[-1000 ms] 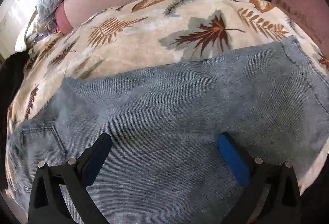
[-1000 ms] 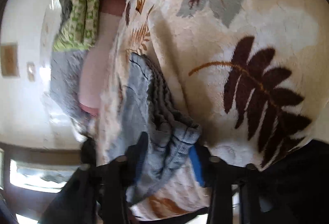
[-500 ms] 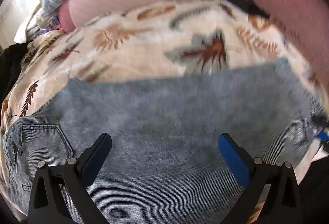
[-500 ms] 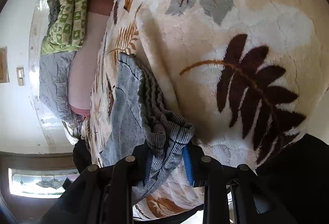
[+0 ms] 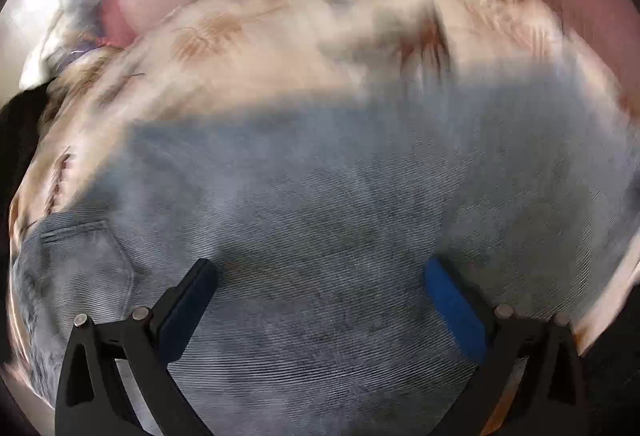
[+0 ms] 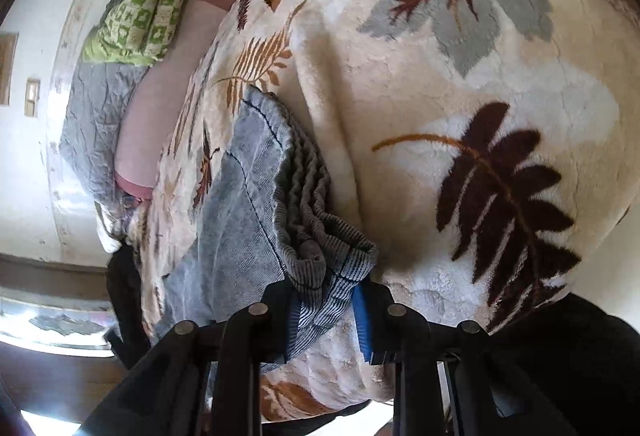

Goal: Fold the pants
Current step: 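Lift the jeans leg hems with the right tool toward the waistband, then lay the leg hems over the jeans seat and open the right tool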

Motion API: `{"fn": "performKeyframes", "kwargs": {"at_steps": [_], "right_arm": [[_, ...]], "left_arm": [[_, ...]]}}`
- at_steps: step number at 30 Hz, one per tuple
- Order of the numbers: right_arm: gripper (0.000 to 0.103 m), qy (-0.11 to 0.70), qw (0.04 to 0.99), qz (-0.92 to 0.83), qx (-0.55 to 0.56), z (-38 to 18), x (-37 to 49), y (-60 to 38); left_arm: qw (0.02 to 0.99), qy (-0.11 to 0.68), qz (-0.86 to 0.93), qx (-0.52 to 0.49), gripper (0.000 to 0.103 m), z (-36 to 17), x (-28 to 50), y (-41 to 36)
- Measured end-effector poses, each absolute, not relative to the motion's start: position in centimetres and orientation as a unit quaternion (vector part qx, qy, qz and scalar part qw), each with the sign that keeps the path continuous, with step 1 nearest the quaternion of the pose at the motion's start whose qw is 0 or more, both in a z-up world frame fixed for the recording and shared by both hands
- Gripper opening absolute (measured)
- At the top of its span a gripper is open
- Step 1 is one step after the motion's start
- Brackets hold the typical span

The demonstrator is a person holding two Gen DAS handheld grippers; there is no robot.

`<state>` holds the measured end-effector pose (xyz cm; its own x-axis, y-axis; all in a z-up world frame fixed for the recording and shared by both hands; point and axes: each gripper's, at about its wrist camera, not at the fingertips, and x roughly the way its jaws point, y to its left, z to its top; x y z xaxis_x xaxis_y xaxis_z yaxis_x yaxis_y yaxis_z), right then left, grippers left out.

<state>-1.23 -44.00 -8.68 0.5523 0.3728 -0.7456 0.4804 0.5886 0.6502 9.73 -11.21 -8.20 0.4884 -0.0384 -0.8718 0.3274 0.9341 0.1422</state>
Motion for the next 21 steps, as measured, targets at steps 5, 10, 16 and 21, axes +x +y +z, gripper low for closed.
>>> {"fn": "performKeyframes", "kwargs": {"at_steps": [5, 10, 16, 21], "right_arm": [[0.016, 0.453, 0.815, -0.043, 0.358, -2.9, -0.1, -40.8], [0.016, 0.410, 0.880, 0.009, 0.240, 5.2, 2.0, -32.7], [0.016, 0.374, 0.909, 0.155, 0.097, 9.2, 2.3, -16.4], [0.030, 0.453, 0.861, 0.223, 0.067, -0.4, 2.9, -7.9]], "left_arm": [[0.851, 0.496, -0.103, 0.139, 0.103, -7.6, 9.9, -11.2], [0.858, 0.492, -0.134, 0.066, 0.103, -6.8, 9.4, -8.9], [0.888, 0.443, -0.072, -0.103, 0.103, -2.8, 6.9, 2.6], [0.897, 0.403, 0.044, -0.176, 0.103, -1.5, 3.2, 13.7]]}}
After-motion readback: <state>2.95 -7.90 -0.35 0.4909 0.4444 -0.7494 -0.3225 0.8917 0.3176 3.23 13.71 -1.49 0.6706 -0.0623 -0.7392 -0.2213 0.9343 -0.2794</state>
